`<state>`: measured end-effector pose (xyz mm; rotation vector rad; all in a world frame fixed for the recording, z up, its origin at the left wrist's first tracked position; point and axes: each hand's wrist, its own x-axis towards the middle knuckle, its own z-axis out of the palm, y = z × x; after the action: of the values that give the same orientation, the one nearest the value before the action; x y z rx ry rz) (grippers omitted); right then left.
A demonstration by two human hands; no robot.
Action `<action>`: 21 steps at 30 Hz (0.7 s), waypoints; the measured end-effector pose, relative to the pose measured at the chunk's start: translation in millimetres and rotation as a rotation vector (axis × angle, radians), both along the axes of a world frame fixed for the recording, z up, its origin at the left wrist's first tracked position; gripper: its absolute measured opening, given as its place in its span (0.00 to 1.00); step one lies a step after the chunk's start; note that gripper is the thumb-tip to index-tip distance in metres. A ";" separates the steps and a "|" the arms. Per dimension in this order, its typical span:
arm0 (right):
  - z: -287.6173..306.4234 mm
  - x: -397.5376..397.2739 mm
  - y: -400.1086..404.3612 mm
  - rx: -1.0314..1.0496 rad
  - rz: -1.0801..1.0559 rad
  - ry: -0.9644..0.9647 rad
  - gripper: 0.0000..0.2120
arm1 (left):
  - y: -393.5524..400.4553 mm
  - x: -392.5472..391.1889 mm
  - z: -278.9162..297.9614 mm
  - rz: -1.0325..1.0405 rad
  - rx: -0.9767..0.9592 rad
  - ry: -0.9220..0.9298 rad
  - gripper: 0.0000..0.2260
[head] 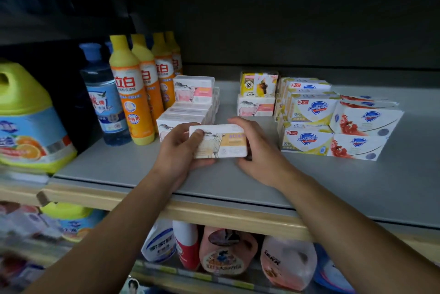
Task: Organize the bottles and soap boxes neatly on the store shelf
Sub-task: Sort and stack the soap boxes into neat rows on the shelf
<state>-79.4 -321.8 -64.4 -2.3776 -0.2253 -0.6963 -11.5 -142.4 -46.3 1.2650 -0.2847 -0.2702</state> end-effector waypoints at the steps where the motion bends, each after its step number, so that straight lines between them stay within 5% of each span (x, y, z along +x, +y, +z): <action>1: 1.0 -0.4 0.3 0.008 0.002 0.008 0.38 | 0.3 0.7 -0.5 -0.005 -0.006 0.010 0.08; 10: 6.9 -5.1 -5.0 0.417 -0.084 0.070 0.23 | 9.1 3.9 -4.5 -0.173 -0.083 -0.038 0.06; 16: 12.0 -7.7 -3.2 0.567 -0.211 0.162 0.23 | 5.6 -4.4 -7.3 -0.052 0.342 -0.385 0.19; 21: 15.3 -10.4 -3.6 0.606 -0.134 0.196 0.20 | 4.6 -2.8 -6.6 0.052 0.365 -0.313 0.29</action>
<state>-89.9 -325.4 -49.1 -1.8659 0.2080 -0.4957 -14.2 -137.8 -53.0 1.6760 -0.4852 -0.0777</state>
